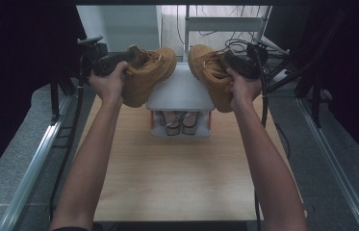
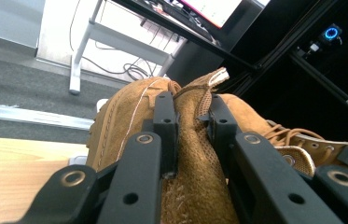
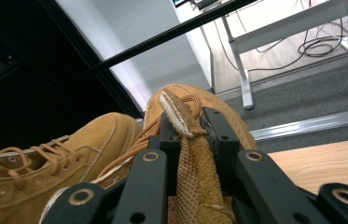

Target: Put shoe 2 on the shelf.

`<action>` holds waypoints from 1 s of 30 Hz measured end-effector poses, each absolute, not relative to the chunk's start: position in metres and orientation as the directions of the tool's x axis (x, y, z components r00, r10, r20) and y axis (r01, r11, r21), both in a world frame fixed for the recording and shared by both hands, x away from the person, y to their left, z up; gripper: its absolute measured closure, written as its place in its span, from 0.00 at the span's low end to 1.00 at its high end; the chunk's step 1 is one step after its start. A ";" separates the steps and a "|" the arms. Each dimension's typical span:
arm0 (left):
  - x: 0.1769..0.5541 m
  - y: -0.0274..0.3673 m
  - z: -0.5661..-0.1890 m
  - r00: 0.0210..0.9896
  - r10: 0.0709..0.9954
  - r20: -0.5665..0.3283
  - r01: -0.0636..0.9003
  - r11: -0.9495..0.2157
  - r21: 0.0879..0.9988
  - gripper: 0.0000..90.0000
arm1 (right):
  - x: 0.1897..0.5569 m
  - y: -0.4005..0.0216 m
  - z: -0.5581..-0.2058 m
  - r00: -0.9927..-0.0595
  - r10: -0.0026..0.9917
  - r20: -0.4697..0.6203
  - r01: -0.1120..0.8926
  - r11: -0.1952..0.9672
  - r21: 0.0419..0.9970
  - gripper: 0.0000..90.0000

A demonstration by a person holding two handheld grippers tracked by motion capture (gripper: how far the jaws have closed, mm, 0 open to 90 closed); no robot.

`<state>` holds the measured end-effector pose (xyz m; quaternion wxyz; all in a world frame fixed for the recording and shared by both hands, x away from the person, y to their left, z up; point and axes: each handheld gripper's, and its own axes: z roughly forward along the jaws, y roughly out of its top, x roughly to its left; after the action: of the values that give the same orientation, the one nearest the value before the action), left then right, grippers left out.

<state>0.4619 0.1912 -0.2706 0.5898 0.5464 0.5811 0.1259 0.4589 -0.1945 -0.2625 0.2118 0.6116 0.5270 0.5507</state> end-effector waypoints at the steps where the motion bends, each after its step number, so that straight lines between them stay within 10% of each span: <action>1: 0.465 0.189 -0.272 0.290 0.780 -0.555 0.489 0.377 0.786 0.87 | 0.461 -0.193 -0.263 -0.160 0.877 0.453 0.412 -0.358 0.838 0.88; 23: 0.497 0.184 -0.306 0.262 0.722 -0.641 0.558 0.429 0.711 0.85 | 0.505 -0.169 -0.286 -0.131 0.830 0.543 0.497 -0.418 0.760 0.80; 30: 0.499 0.189 -0.306 0.312 0.729 -0.609 0.558 0.379 0.738 0.66 | 0.513 -0.182 -0.287 -0.194 0.845 0.498 0.492 -0.355 0.795 0.69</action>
<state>0.4987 0.1886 -0.3057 0.5920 0.5528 0.5821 0.0721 0.5126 -0.1818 -0.2873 0.1612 0.6140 0.5444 0.5484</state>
